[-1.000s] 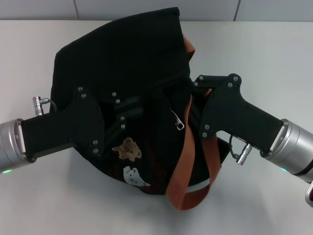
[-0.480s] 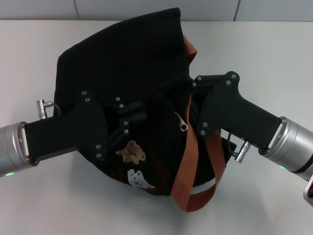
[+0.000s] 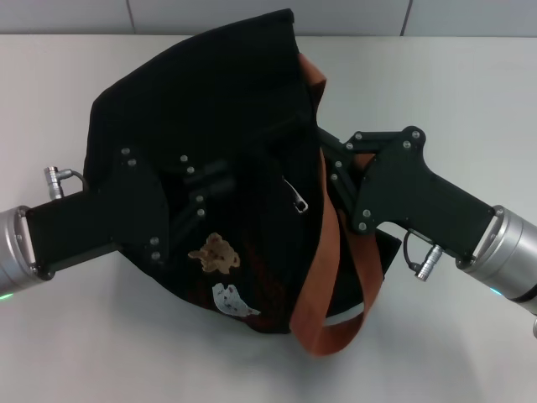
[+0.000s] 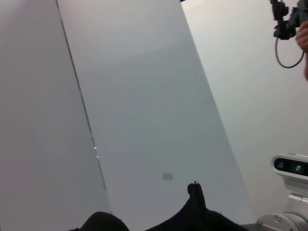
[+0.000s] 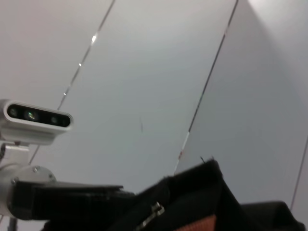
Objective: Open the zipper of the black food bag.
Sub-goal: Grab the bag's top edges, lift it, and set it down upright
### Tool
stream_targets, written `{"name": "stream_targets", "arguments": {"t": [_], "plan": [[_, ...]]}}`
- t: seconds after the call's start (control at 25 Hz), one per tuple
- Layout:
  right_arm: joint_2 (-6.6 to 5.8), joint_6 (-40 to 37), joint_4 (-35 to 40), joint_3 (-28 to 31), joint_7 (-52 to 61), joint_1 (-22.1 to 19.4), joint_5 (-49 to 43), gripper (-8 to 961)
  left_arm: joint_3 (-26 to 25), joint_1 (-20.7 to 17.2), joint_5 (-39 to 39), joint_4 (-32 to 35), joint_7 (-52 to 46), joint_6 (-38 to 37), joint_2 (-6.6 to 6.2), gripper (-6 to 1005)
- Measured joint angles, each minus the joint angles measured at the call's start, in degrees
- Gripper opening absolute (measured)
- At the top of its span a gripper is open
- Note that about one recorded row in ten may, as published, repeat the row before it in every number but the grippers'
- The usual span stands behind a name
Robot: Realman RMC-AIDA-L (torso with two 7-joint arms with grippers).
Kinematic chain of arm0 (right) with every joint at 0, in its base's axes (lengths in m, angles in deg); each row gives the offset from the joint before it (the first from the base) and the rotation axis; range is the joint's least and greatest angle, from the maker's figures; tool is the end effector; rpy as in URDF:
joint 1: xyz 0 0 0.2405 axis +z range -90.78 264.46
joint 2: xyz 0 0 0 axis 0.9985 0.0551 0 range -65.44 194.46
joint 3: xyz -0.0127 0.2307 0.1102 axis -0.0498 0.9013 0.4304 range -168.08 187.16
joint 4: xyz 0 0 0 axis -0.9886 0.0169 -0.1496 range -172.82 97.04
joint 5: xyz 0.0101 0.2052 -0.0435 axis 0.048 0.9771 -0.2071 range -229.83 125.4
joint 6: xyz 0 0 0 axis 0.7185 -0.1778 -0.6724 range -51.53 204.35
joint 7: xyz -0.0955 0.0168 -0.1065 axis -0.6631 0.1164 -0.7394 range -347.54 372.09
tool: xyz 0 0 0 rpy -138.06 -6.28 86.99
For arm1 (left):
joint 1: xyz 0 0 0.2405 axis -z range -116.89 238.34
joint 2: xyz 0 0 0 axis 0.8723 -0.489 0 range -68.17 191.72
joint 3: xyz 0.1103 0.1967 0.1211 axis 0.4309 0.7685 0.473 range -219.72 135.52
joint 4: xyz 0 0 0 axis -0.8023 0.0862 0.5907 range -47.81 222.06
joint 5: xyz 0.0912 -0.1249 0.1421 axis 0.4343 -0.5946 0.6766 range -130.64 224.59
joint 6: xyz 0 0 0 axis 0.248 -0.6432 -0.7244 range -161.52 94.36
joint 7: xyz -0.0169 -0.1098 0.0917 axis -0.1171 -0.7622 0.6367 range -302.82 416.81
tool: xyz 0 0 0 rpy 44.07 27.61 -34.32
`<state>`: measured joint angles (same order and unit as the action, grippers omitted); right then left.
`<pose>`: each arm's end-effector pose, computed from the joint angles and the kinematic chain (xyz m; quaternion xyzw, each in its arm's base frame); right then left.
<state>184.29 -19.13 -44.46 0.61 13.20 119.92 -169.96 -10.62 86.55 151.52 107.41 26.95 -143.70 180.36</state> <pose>0.2167 0.2744 -0.0728 -0.8384 -0.1098 0.4273 0.3200 -0.2558 0.2616 -0.0019 -0.8784 0.0816 -0.4252 0.2024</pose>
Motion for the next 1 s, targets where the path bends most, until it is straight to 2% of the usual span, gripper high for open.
{"name": "stream_targets", "arguments": {"t": [0.6,1.0], "plan": [[-0.07,5.47,0.24,1.36,0.4,-0.65,0.07,-3,-0.11,-0.87,-1.01,0.28,0.68,-0.02,-0.11,92],[0.0,4.21,-0.87,1.06,0.38,0.18,-0.39,5,-0.11,-0.55,-1.01,0.36,0.69,-0.24,-0.1,93]]}}
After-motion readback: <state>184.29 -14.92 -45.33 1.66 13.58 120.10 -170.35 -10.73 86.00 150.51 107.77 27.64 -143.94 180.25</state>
